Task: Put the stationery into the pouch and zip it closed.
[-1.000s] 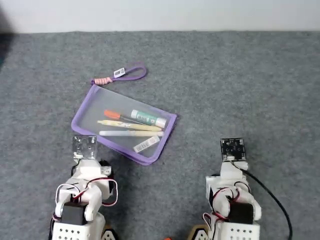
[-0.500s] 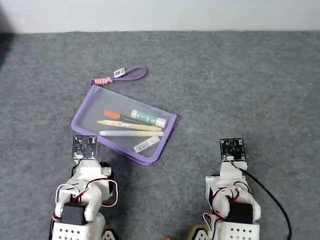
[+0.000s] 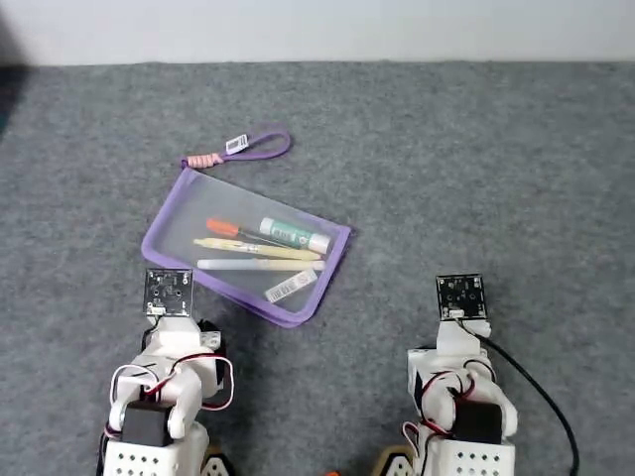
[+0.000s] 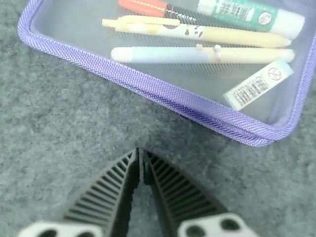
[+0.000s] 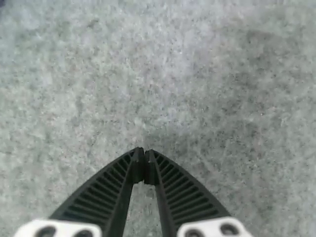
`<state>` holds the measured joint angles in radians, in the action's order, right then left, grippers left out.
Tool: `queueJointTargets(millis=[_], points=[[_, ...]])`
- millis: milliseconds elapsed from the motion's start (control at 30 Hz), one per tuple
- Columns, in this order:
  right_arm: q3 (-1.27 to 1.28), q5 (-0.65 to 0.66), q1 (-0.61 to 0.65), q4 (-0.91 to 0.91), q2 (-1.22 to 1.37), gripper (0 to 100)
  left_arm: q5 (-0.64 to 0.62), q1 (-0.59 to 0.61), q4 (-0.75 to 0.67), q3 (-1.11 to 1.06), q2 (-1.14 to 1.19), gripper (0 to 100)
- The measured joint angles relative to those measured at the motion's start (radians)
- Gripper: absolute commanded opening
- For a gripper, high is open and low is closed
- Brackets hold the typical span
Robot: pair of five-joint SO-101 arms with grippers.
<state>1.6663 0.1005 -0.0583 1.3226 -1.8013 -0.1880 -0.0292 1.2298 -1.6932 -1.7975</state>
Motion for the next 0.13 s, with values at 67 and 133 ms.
queueJointTargets(millis=[67,133], points=[[0.0,0.0,0.0,0.0,0.0,0.8,0.0,0.0,0.0,0.0,0.0,1],[0.0,0.0,0.0,0.0,0.0,0.8,0.0,0.0,0.0,0.0,0.0,1]])
